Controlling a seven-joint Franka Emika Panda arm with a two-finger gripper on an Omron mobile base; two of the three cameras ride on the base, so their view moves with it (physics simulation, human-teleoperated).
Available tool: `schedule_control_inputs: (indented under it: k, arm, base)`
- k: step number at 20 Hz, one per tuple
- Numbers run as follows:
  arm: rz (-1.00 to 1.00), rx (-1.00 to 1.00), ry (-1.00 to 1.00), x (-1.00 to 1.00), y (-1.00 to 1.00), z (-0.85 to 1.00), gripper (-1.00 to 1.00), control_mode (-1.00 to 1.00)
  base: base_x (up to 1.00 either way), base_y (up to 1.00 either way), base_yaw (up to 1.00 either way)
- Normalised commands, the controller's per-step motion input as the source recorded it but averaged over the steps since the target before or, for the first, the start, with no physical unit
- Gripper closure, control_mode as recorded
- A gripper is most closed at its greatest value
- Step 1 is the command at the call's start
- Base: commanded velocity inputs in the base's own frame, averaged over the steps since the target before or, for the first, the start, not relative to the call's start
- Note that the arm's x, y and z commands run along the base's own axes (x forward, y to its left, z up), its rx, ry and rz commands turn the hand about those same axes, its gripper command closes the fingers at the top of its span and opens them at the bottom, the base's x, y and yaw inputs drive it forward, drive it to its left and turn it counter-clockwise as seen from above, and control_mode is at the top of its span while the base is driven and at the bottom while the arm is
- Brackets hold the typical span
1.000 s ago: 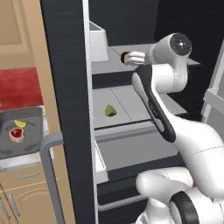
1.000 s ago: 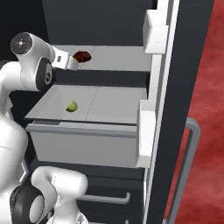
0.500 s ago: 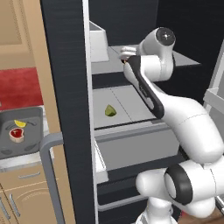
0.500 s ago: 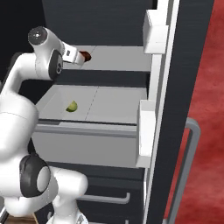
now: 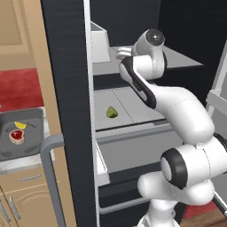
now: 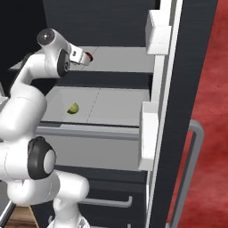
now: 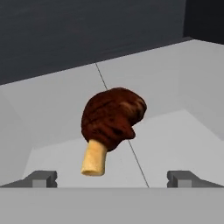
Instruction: Place one lemon wedge and one steak in each tupperware on the nearby counter, to pack two identical lunches.
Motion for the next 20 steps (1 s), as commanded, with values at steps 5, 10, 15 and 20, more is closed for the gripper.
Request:
schedule_control_inputs:
  k: [5,10,15,20]
  arm:
    - [-0.09,0.0,0.01,0.43,0.0,-0.08,-1.0,-1.0]
    - [-0.1,0.0,0.05,0.41,0.03,-0.02,-1.0,-1.0]
    - [-0.09,0.0,0.08,0.46,0.05,-0.03,-1.0,-1.0]
    - [-0.09,0.0,0.09,0.41,0.04,-0.14,-1.0,-1.0]
  base:
    - [0.0,0.0,0.0]
    - [0.0,0.0,0.0]
    - [0.0,0.0,0.0]
    - [0.0,0.0,0.0]
